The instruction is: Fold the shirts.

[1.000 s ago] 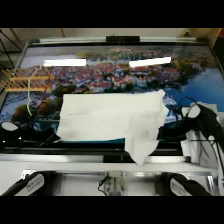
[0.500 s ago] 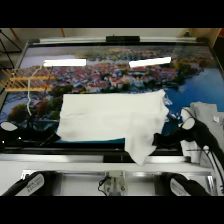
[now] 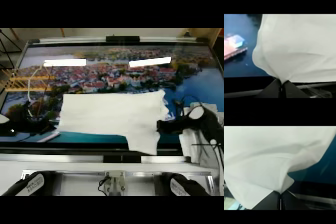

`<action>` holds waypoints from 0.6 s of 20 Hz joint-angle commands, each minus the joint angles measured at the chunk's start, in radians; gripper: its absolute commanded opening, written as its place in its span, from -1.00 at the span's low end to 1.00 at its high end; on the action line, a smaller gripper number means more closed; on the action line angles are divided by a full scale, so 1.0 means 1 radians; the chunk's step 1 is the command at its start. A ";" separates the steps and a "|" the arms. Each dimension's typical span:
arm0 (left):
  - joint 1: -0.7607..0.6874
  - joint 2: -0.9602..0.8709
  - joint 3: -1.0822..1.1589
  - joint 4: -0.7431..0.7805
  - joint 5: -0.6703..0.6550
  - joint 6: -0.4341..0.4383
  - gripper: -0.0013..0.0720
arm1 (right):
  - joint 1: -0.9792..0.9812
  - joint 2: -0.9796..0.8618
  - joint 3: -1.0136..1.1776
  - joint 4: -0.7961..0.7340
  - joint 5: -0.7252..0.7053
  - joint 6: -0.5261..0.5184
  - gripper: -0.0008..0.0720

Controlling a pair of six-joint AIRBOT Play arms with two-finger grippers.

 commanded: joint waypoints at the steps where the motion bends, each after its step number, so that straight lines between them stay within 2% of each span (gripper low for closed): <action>1: -0.008 -0.021 0.145 0.001 0.019 -0.037 -0.89 | 0.002 -0.049 0.201 0.013 -0.021 0.013 -0.81; 4: -0.064 -0.143 0.280 0.000 0.076 -0.069 -0.88 | 0.002 -0.234 0.405 0.011 -0.085 0.020 -0.81; 8: -0.154 -0.399 0.551 0.000 0.097 -0.136 -0.88 | 0.002 -0.476 0.683 0.012 -0.102 0.069 -0.81; 11: -0.207 -0.582 0.716 0.000 0.097 -0.200 -0.85 | 0.021 -0.612 0.763 0.038 -0.105 0.072 -0.80; 12: -0.222 -0.632 0.756 0.000 0.096 -0.215 -0.55 | 0.025 -0.640 0.763 0.036 -0.106 0.072 -0.72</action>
